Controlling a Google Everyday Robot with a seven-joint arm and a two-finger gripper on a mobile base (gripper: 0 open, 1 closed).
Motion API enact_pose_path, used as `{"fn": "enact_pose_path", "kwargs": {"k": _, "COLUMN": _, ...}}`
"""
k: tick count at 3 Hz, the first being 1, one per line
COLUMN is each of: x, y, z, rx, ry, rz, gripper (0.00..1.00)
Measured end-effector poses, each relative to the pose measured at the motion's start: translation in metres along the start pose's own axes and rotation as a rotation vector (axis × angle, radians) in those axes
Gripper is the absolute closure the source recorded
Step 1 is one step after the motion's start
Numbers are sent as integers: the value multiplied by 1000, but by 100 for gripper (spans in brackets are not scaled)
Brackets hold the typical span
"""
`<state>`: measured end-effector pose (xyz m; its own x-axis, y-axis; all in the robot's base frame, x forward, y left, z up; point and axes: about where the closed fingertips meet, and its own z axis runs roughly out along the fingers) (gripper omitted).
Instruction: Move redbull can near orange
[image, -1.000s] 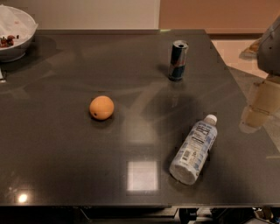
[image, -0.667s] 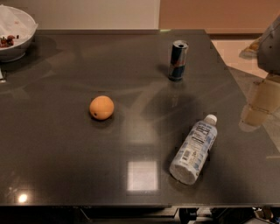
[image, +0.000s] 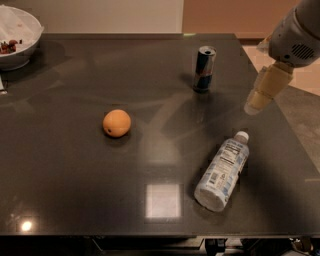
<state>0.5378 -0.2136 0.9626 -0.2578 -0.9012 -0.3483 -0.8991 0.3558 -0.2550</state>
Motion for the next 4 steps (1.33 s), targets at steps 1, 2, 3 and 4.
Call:
{"fn": "enact_pose_path", "kwargs": {"k": 1, "x": -13, "y": -34, "z": 27, "rx": 11, "ry": -73, "rz": 35, "gripper": 0}}
{"fn": "enact_pose_path", "kwargs": {"k": 2, "x": -28, "y": -65, "z": 56, "rx": 19, "ry": -147, "rz": 72, "gripper": 0}}
{"fn": "enact_pose_path", "kwargs": {"k": 3, "x": -43, "y": -95, "z": 85, "rx": 8, "ry": -201, "rz": 105, "gripper": 0}}
{"fn": "enact_pose_path", "kwargs": {"k": 4, "x": -56, "y": -119, "z": 107, "rx": -1, "ry": -236, "rz": 128, "gripper": 0}}
